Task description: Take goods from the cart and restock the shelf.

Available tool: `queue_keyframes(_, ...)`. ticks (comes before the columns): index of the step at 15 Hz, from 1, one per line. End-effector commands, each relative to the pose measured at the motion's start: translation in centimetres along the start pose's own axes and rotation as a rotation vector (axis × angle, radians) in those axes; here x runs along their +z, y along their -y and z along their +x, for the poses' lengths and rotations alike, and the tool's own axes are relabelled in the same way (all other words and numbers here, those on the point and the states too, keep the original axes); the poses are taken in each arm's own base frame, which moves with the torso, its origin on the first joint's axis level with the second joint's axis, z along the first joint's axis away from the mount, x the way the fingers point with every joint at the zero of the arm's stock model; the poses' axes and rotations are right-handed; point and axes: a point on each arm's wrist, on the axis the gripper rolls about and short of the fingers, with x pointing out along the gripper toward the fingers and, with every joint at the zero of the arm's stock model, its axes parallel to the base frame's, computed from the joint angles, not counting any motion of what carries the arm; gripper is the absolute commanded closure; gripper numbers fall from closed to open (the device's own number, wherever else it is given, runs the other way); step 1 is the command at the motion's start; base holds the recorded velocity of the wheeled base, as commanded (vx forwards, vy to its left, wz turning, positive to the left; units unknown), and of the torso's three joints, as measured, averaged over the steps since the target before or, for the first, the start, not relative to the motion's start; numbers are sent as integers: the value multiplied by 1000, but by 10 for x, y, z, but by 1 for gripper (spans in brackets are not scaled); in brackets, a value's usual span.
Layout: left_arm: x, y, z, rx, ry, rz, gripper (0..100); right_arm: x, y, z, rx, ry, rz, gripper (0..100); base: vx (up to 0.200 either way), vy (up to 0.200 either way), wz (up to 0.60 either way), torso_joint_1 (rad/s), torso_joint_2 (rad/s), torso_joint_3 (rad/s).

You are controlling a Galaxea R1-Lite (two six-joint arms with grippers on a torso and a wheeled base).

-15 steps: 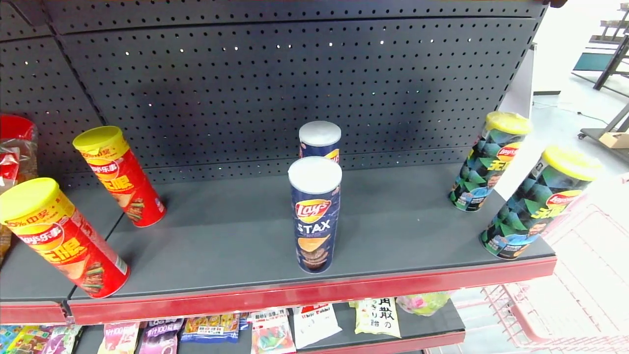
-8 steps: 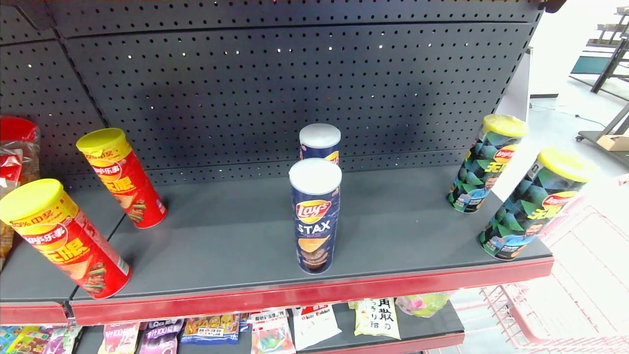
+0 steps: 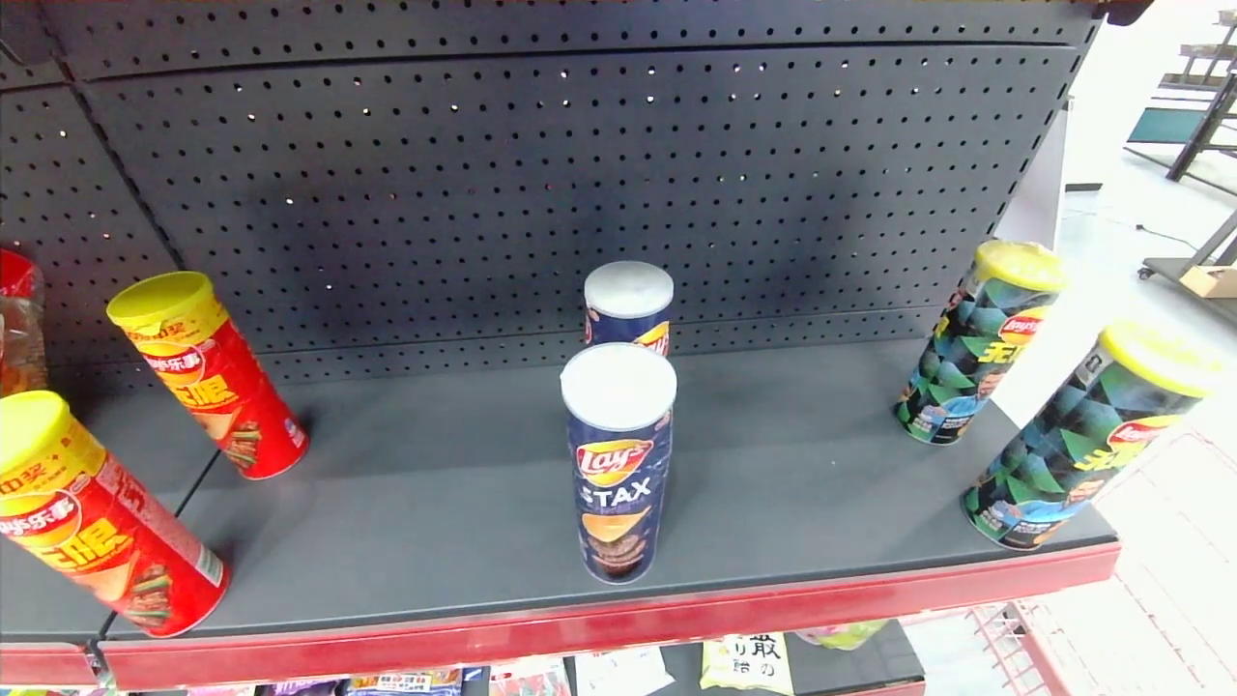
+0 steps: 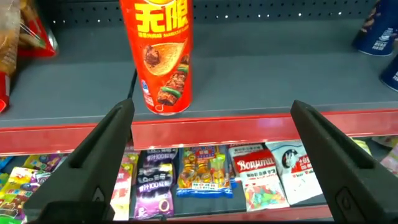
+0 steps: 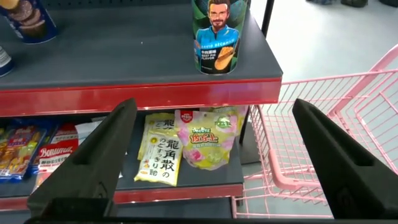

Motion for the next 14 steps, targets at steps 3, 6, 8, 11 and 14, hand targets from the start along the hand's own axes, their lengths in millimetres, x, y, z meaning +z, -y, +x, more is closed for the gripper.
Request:
queue_keyframes(3, 0, 0, 0, 2, -1, -1, 0, 0, 0, 0, 1, 1, 1, 0, 0, 0, 200, -1, 1, 1)
queue_keyframes(6, 0, 0, 0, 2, -1, -1, 0, 0, 0, 0, 1, 1, 1, 0, 0, 0, 0, 0, 0, 0)
queue_keyframes(8, 0, 0, 0, 2, -1, -1, 0, 0, 0, 0, 1, 2, 3, 0, 0, 0, 0, 0, 0, 0)
queue_keyframes(11, 0, 0, 0, 2, -1, -1, 0, 0, 0, 0, 5, 2, 6, 0, 0, 0, 0, 0, 0, 0)
queue_keyframes(14, 0, 0, 0, 2, -1, -1, 0, 0, 0, 0, 7, 2, 6, 0, 0, 0, 0, 0, 0, 0)
